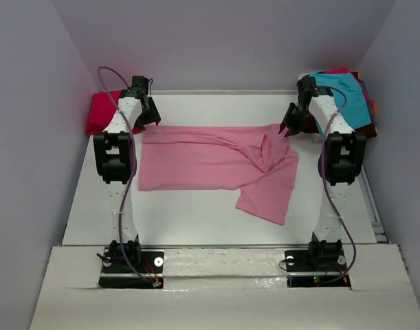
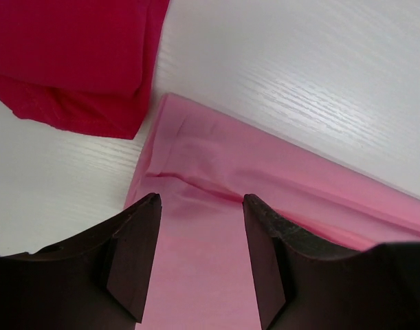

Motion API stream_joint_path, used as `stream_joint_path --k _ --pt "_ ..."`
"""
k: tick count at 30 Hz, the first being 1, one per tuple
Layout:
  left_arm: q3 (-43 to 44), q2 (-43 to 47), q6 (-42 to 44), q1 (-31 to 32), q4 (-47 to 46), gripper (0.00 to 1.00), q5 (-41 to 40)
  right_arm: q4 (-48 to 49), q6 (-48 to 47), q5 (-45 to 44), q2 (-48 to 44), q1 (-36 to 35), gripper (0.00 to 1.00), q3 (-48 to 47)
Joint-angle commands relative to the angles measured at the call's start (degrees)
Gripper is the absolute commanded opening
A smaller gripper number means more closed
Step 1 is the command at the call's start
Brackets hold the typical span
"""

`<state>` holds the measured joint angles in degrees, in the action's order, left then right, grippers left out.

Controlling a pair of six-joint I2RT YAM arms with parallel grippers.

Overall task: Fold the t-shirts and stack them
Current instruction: Fold the tshirt

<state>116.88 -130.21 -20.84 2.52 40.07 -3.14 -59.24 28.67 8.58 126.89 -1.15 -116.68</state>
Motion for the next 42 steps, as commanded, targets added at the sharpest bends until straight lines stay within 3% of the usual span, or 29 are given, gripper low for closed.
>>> stream_joint_path --k 1,7,14,25,42 --pt "4.75 -3.19 0.63 0.02 1.32 0.62 -2.84 3.25 -0.98 0.12 -5.51 0.27 0.36 2.33" --pt "9.24 -6.98 0.8 0.55 3.51 0.62 -3.54 5.01 -0.01 1.26 -3.06 0.27 0.23 3.66" --pt "3.89 -3.82 1.42 0.55 3.17 0.62 -4.33 5.54 -0.1 0.91 0.37 0.27 0.19 3.04" --pt "-5.51 4.43 1.68 0.55 3.26 0.61 -3.02 5.1 -0.1 1.35 4.51 0.27 0.16 1.46" --pt "-10.79 9.98 2.56 2.13 3.87 0.61 -1.44 4.22 -0.01 1.18 5.3 0.27 0.16 0.76"
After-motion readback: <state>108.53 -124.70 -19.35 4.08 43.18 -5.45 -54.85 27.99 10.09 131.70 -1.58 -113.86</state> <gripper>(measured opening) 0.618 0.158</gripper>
